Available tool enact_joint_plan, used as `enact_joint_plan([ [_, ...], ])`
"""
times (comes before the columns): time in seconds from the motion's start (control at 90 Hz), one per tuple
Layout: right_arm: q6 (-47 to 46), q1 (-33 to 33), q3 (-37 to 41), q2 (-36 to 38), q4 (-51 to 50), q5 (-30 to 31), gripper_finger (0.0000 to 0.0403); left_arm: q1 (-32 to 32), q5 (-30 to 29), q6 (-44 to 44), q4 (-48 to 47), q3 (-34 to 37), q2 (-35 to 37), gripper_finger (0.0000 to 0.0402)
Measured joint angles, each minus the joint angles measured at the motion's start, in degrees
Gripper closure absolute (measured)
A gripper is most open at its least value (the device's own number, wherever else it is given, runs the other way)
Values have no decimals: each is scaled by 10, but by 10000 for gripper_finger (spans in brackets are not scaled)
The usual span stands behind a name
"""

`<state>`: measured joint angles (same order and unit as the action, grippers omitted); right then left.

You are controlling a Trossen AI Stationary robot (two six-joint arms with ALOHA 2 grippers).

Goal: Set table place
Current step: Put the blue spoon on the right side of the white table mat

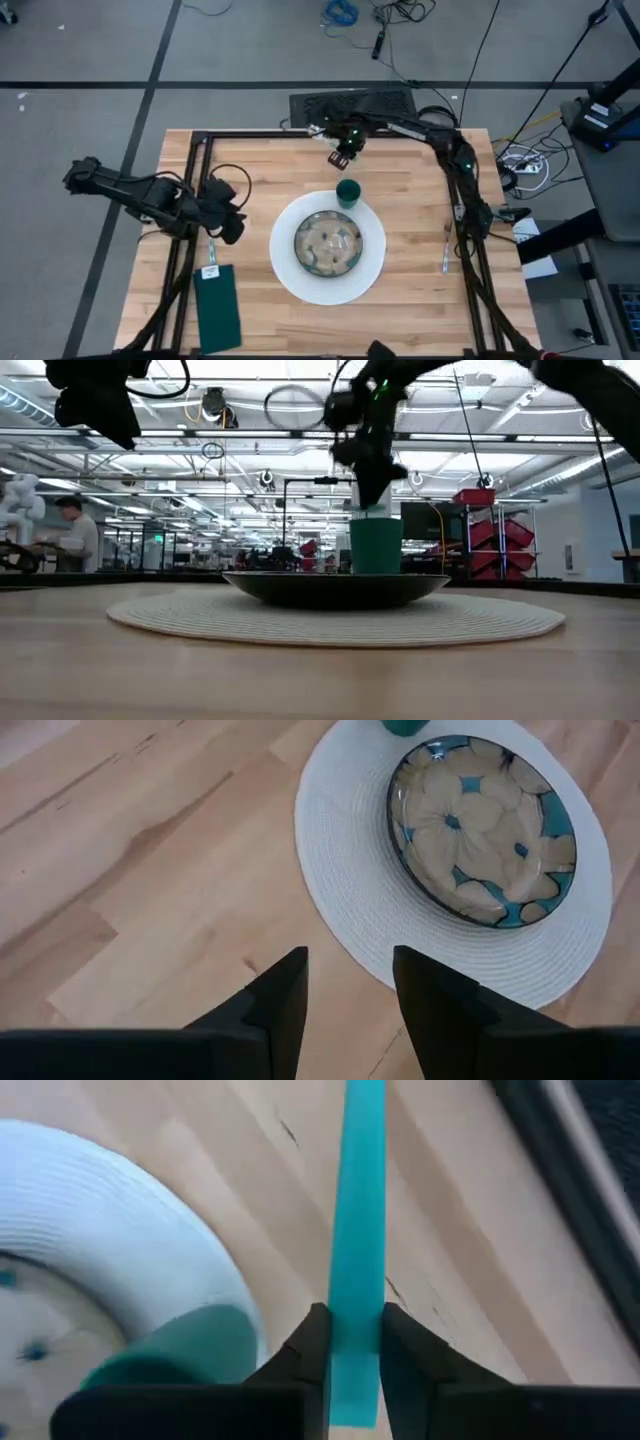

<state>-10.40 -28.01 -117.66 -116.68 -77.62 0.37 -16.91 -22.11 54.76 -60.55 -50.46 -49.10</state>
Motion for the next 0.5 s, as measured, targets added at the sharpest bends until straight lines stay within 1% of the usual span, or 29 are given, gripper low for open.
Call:
enact_joint_plan([
  [0.156, -64, 16, 0, 67, -63, 25, 367, 0, -9, 0, 0, 0, 0, 268],
  [0.289, -150, 45, 0, 119, -130, 27, 369, 0, -46, 3, 0, 0, 0, 268],
  [0.344, -188, 67, 11, 144, -119, 28, 370, 0, -57, 3, 0, 0, 0, 268],
  [0.389, -227, 89, 21, 163, -123, 23, 393, 0, -63, 2, 0, 0, 0, 268],
  [0.422, -260, 107, 27, 177, -125, 24, 402, 0, -65, 0, 1, 0, 0, 268],
  [0.5, -341, 155, 53, 210, -123, 27, 397, 0, -68, -1, 1, 0, 0, 268],
])
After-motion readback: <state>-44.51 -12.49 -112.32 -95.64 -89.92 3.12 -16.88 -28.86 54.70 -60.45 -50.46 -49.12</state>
